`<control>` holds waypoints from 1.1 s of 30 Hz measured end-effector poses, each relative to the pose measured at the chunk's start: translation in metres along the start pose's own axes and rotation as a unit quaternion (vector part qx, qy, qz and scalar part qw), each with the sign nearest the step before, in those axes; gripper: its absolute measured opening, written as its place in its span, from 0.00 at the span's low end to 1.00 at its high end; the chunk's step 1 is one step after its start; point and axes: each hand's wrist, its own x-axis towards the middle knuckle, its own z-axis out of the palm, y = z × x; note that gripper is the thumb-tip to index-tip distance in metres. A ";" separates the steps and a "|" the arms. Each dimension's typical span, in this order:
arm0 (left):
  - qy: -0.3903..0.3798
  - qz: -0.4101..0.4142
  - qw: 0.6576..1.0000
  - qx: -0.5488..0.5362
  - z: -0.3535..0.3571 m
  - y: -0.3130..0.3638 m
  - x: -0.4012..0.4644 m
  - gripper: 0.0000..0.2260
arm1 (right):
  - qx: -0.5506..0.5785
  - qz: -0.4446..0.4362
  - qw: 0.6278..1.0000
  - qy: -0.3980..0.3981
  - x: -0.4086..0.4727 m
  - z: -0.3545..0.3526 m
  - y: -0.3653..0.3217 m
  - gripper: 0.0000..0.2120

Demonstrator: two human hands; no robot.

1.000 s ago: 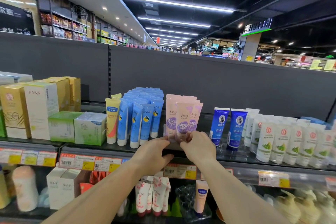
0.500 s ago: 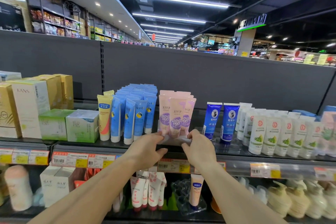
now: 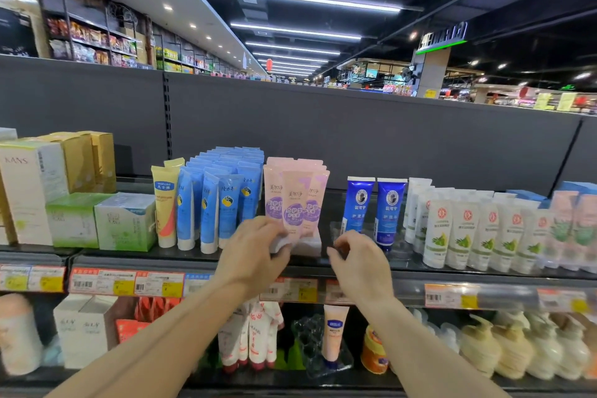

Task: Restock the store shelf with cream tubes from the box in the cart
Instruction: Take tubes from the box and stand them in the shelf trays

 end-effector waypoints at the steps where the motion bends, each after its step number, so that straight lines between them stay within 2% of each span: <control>1: 0.008 0.027 1.000 -0.001 0.004 0.011 0.002 0.12 | -0.009 0.005 1.000 0.012 0.000 -0.007 0.010 0.05; 4: -0.002 0.077 0.997 0.014 0.022 0.044 0.009 0.11 | -0.028 0.036 0.999 0.030 0.001 -0.029 0.040 0.03; 7: -0.047 0.070 0.995 0.050 0.043 0.062 0.013 0.16 | -0.038 0.070 0.996 0.037 0.000 -0.048 0.066 0.03; 12: -0.104 0.056 0.980 0.163 0.063 0.080 0.012 0.23 | -0.081 0.087 0.993 0.003 -0.003 -0.057 0.087 0.19; 18: -0.134 0.017 0.974 0.181 0.066 0.094 0.009 0.24 | -0.110 0.083 0.989 -0.048 0.001 -0.051 0.090 0.20; 25: -0.138 -0.003 0.971 0.195 0.065 0.095 0.007 0.24 | -0.115 0.047 0.991 -0.048 -0.002 -0.047 0.089 0.19; 30: -0.142 -0.003 0.971 0.193 0.060 0.091 0.007 0.24 | -0.102 0.055 0.992 -0.040 -0.004 -0.040 0.090 0.18; 32: -0.110 0.001 0.977 0.182 0.064 0.087 0.005 0.22 | -0.065 0.069 0.995 -0.038 -0.006 -0.041 0.089 0.19; 33: -0.068 0.010 0.983 0.168 0.067 0.085 0.005 0.20 | -0.049 0.074 0.996 -0.030 -0.007 -0.043 0.090 0.19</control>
